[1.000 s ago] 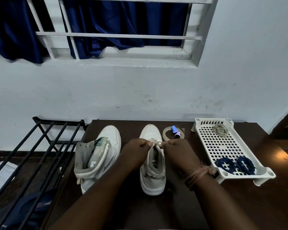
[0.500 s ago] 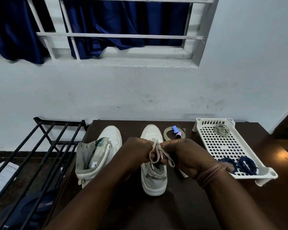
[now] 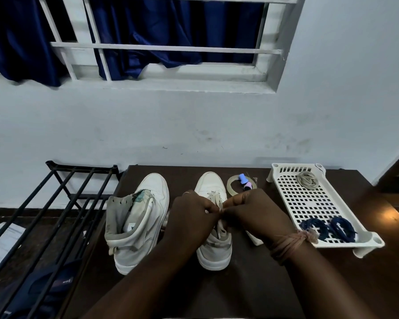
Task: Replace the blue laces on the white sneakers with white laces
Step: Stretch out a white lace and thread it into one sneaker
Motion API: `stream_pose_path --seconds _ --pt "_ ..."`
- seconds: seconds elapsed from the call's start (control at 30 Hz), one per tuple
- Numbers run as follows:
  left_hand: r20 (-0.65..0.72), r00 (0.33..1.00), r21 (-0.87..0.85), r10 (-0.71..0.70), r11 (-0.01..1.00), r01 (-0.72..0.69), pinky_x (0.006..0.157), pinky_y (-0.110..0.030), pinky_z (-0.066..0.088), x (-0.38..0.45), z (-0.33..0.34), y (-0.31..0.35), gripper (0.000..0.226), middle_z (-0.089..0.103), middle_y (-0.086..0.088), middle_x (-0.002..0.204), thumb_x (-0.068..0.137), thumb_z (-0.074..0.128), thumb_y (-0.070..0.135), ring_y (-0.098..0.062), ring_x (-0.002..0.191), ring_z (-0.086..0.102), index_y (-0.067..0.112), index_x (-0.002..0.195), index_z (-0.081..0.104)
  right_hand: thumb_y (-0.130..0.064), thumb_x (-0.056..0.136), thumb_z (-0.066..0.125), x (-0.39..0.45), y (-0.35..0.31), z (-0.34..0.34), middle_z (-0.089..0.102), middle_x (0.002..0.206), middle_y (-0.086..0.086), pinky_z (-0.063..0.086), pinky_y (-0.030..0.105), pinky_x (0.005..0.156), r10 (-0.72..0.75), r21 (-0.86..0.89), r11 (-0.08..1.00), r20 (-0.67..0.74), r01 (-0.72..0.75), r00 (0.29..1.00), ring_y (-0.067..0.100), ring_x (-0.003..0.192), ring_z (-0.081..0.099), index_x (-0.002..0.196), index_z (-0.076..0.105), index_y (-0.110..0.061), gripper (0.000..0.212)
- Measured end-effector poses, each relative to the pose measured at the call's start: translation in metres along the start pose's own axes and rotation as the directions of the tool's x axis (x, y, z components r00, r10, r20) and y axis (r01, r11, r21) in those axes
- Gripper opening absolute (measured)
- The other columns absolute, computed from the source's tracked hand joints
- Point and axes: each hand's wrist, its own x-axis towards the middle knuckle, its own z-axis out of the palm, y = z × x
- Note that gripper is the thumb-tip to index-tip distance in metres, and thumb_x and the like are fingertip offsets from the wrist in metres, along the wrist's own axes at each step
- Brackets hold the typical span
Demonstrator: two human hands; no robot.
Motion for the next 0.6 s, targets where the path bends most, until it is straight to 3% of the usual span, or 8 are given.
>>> stream_pose_path --seconds 0.07,0.2,0.3,0.37,0.43,0.5,0.6 --pt "0.063 0.997 -0.016 -0.041 0.999 0.043 0.072 -0.027 0.053 0.002 -0.002 -0.001 0.015 0.077 0.002 0.081 0.086 0.070 0.020 -0.008 0.078 0.070 0.026 0.088 0.083 0.006 0.079 0.065 -0.002 -0.003 0.000 0.073 0.077 0.023 0.060 0.051 0.084 0.000 0.017 1.000 0.070 -0.002 0.998 0.037 0.079 0.074 0.080 0.075 0.004 0.011" --pt "0.276 0.955 -0.074 -0.112 0.988 0.137 0.055 -0.022 0.036 0.004 -0.009 0.005 0.024 0.057 0.004 0.050 0.090 0.059 0.009 -0.001 0.049 0.047 0.010 0.071 0.075 -0.005 0.072 0.069 -0.003 0.000 0.006 0.074 0.075 0.012 0.060 0.047 0.080 -0.122 -0.274 0.951 0.087 0.142 0.989 0.028 0.078 0.073 0.078 0.075 -0.006 0.009" --pt "0.396 0.886 -0.018 -0.239 0.963 0.268 0.050 -0.014 0.037 0.009 -0.011 0.006 0.021 0.048 0.008 0.065 0.101 0.049 0.014 -0.002 0.056 0.042 0.007 0.095 0.067 -0.008 0.079 0.068 0.000 -0.003 0.012 0.074 0.083 0.004 0.057 0.034 0.082 -0.188 -0.532 0.824 0.073 0.198 0.979 0.018 0.082 0.071 0.086 0.078 -0.014 0.014" --pt "0.446 0.829 -0.127 -0.337 0.893 0.431 0.045 -0.016 0.038 0.009 -0.015 0.006 0.017 0.047 0.003 0.067 0.099 0.049 0.010 -0.007 0.054 0.041 0.010 0.087 0.061 -0.014 0.088 0.063 0.002 -0.005 0.016 0.074 0.093 0.005 0.054 0.030 0.085 -0.223 -0.648 0.722 0.111 0.241 0.968 0.019 0.090 0.069 0.096 0.078 -0.016 0.017" --pt "0.491 0.790 -0.287 -0.367 0.789 0.544 0.041 -0.021 0.027 0.008 -0.019 0.006 0.026 0.042 -0.001 0.062 0.093 0.050 0.002 -0.009 0.045 0.033 0.012 0.070 0.056 -0.019 0.090 0.061 0.005 -0.003 0.021 0.070 0.098 0.004 0.053 0.031 0.085 -0.313 -0.730 0.627 0.084 0.272 0.946 0.023 0.097 0.064 0.098 0.078 -0.018 0.018" --pt "0.519 0.781 -0.328 -0.346 0.764 0.556 0.042 -0.020 0.020 0.006 -0.021 0.006 0.031 0.037 -0.001 0.060 0.091 0.049 0.000 -0.009 0.042 0.026 0.013 0.063 0.051 -0.023 0.087 0.064 0.010 0.004 0.023 0.062 0.096 0.002 0.053 0.033 0.082 -0.436 -0.782 0.560 0.002 0.273 0.900 0.025 0.099 0.056 0.090 0.079 -0.023 0.015" --pt "0.531 0.795 -0.335 -0.295 0.788 0.517 0.041 -0.020 0.021 0.005 -0.029 0.006 0.031 0.041 0.001 0.058 0.094 0.052 0.004 -0.008 0.043 0.027 0.010 0.065 0.061 -0.025 0.082 0.066 0.016 0.012 0.024 0.061 0.088 0.000 0.048 0.028 0.074 -0.428 -0.746 0.605 -0.010 0.279 0.904 0.022 0.090 0.057 0.080 0.079 -0.027 0.014"
